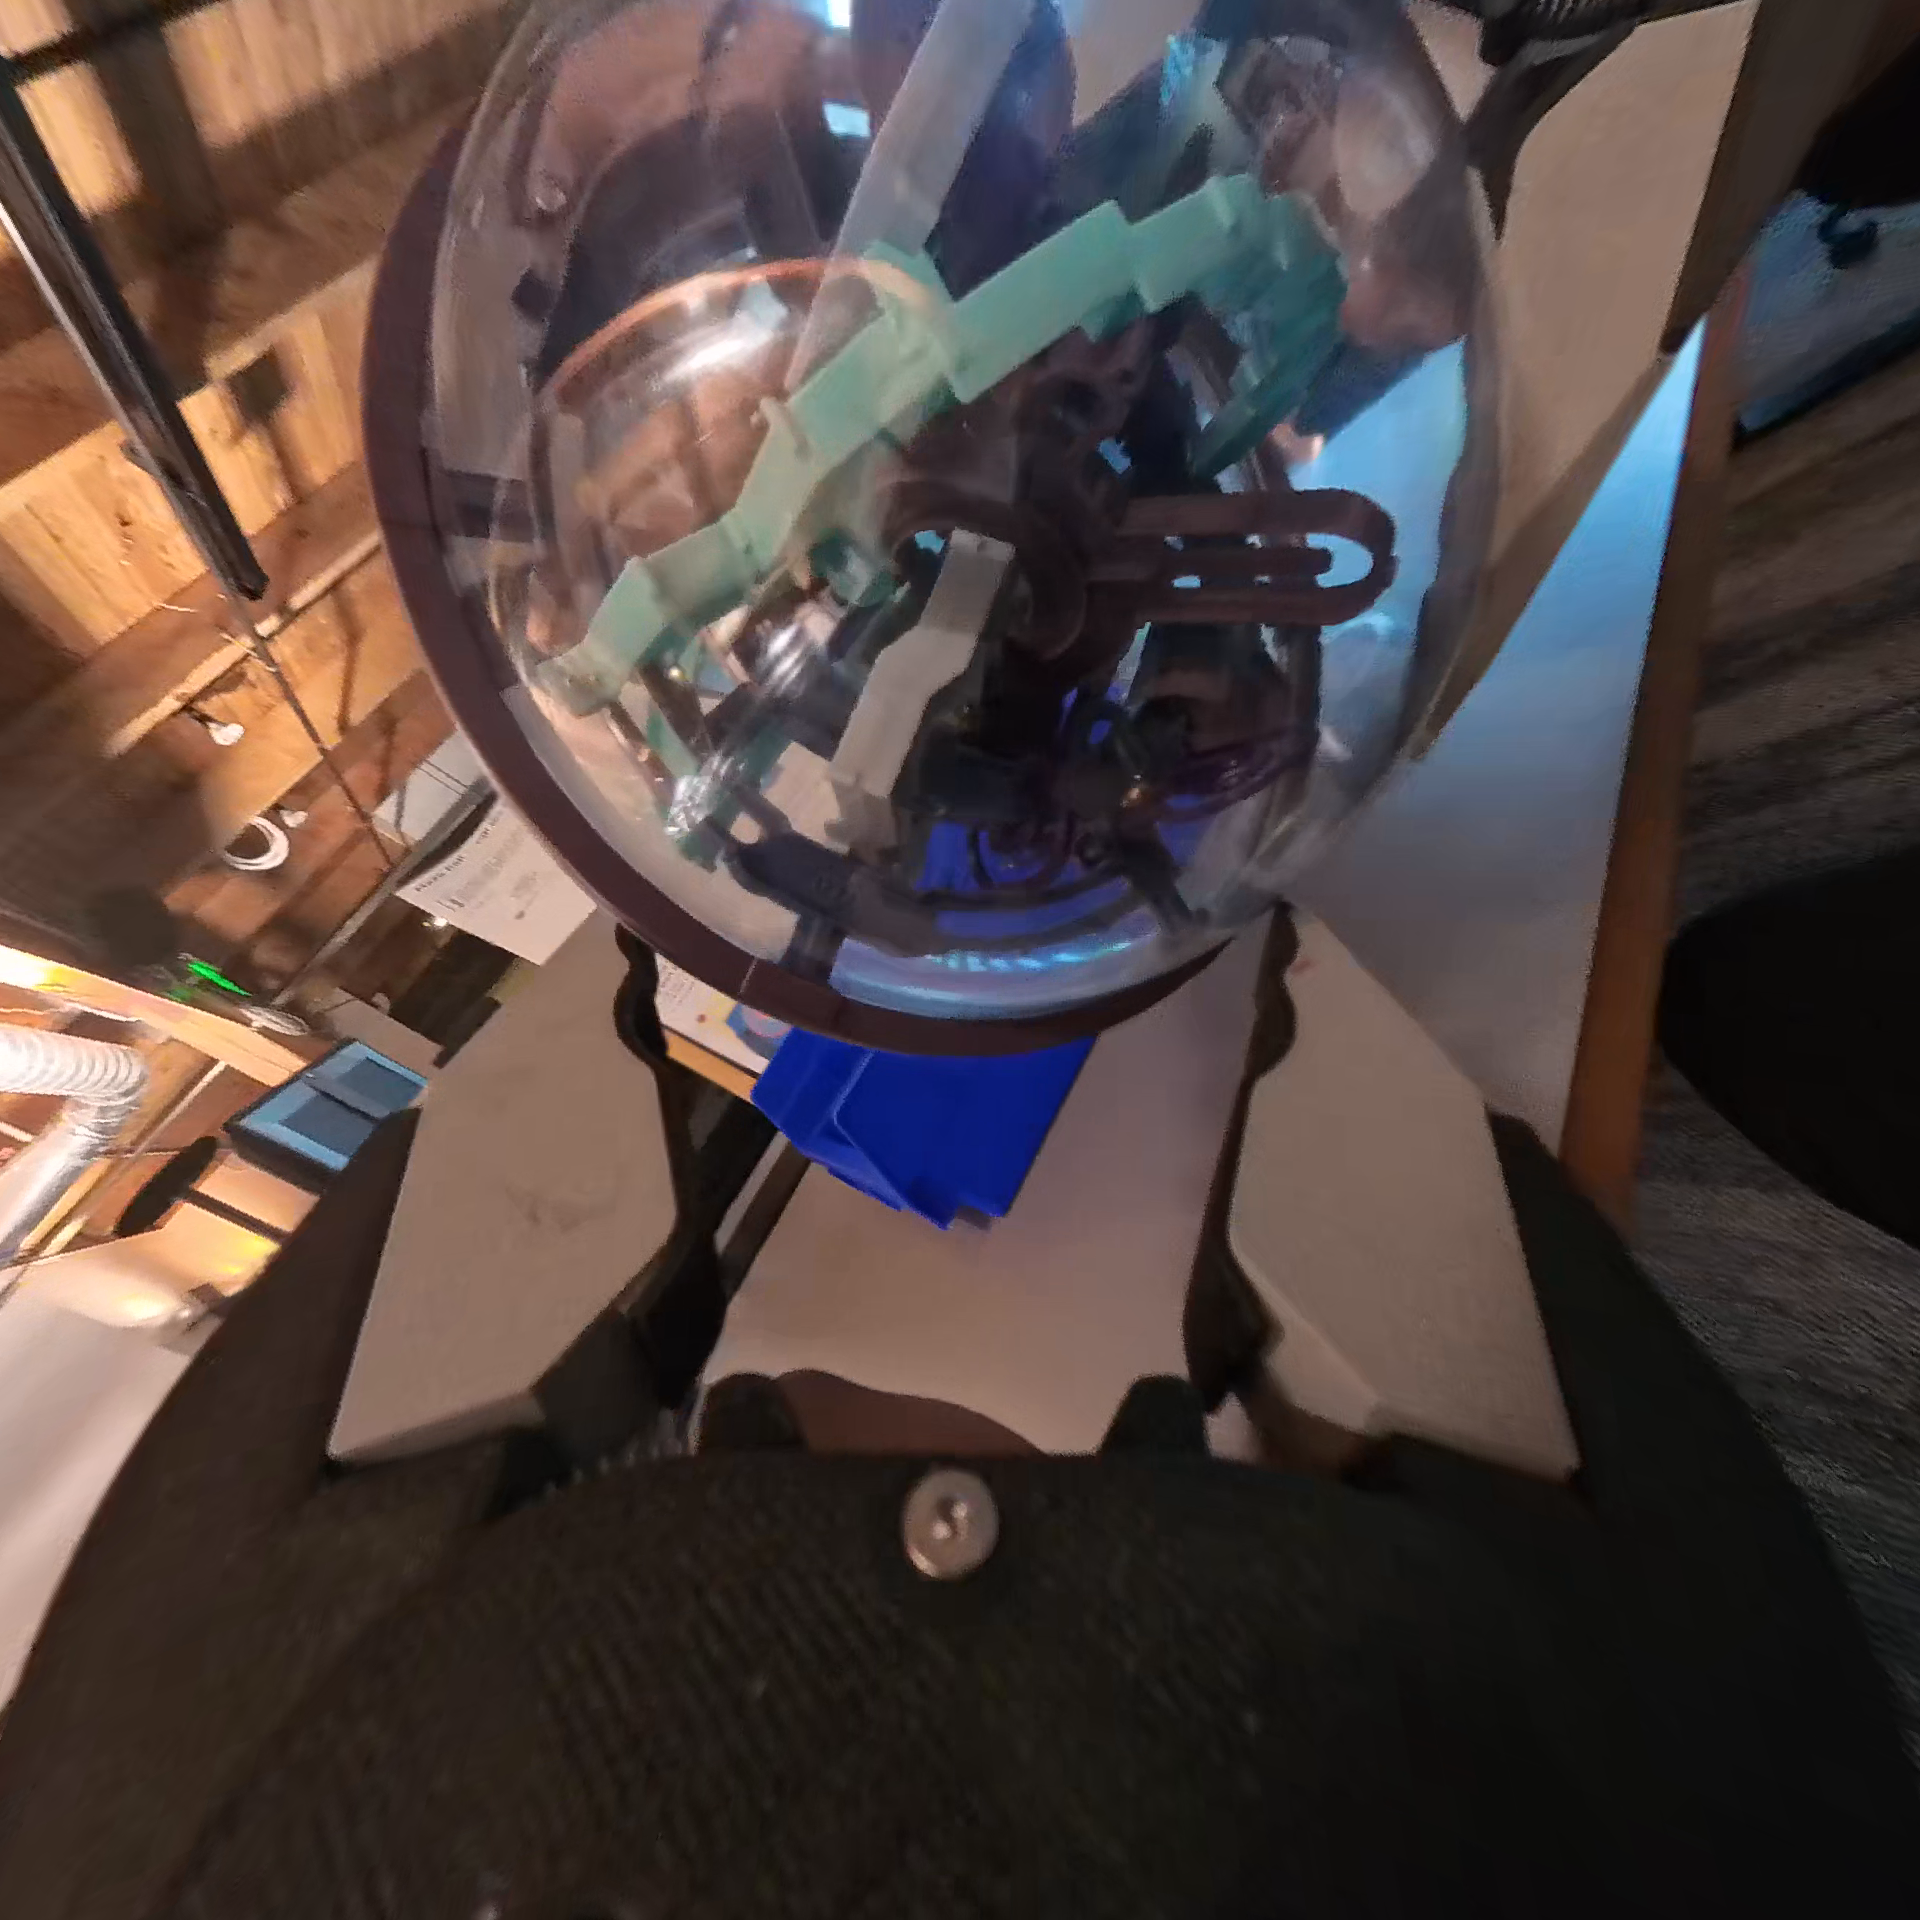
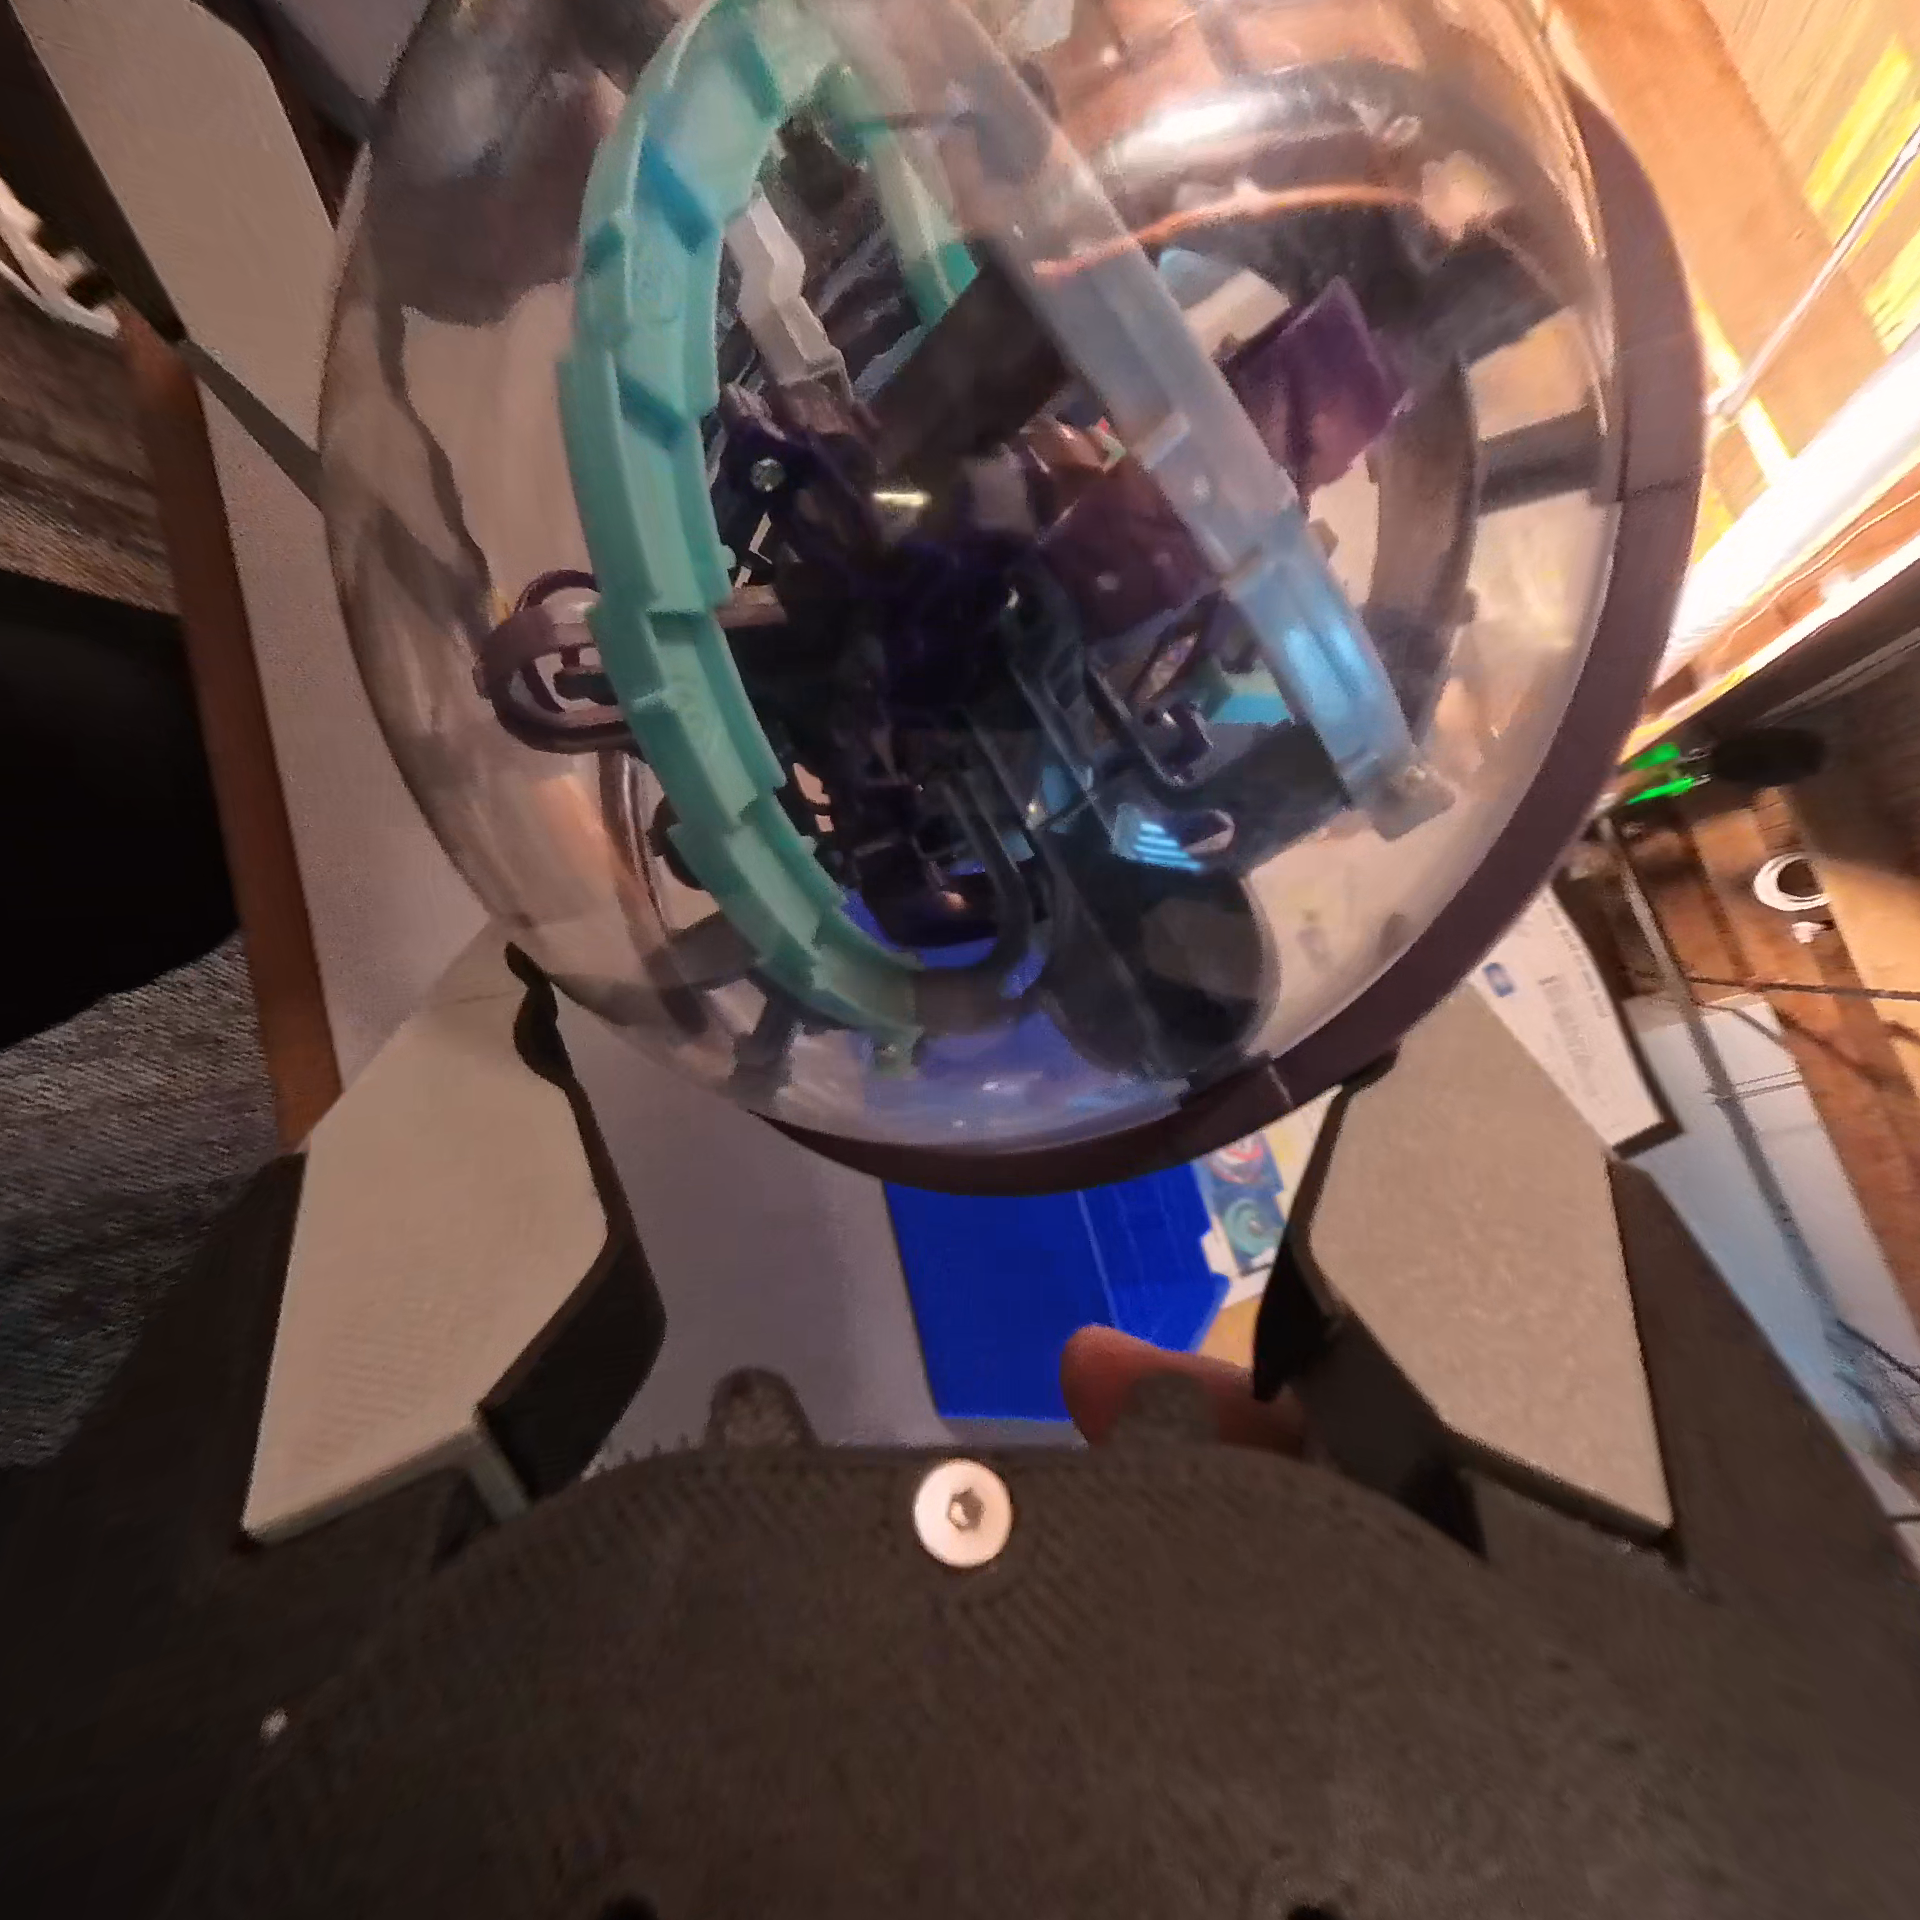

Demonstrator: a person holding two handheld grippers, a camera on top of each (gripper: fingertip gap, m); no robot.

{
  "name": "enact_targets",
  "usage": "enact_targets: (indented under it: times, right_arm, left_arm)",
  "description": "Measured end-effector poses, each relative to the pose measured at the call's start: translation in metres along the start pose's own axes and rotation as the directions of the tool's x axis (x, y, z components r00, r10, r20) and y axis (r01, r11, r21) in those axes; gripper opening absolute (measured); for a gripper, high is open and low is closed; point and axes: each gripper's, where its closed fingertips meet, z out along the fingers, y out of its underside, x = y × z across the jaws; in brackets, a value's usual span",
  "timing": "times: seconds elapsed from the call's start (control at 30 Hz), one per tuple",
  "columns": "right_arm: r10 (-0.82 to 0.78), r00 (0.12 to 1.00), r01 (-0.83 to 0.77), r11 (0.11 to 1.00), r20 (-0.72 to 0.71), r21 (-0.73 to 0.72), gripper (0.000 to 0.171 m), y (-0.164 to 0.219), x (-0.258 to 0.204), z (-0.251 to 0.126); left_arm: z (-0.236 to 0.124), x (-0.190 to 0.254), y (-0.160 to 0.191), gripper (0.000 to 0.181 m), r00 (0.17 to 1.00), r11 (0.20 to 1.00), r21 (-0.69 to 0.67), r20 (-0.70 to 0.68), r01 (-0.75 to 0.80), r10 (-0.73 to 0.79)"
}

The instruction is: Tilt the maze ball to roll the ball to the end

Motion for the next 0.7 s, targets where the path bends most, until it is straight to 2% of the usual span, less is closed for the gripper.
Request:
enact_targets:
  times: [0.23,0.4,0.5,0.7]
  right_arm:
    - [-0.073,0.997,0.073,0.997,-0.019,-0.015,0.149,-0.009,0.014,-0.005]
    - [-0.064,0.998,0.064,0.998,0.003,-0.023,0.149,-0.010,0.014,-0.005]
    - [-0.002,0.999,0.003,1.000,0.036,-0.019,0.150,-0.007,0.009,-0.004]
    - [0.218,0.965,-0.223,0.975,0.145,0.017,0.151,-0.003,-0.011,-0.004]
  left_arm:
    - [0.001,-0.010,-0.009,0.114,0.996,0.999,0.043,0.090,-0.030,0.026]
    - [0.004,-0.009,-0.008,0.113,0.997,0.999,0.047,0.079,0.004,-0.007]
    - [0.004,-0.004,-0.006,0.113,0.998,0.998,0.037,0.033,0.044,-0.045]
    - [-0.001,0.010,-0.005,0.112,0.982,0.987,0.003,-0.101,0.158,-0.157]
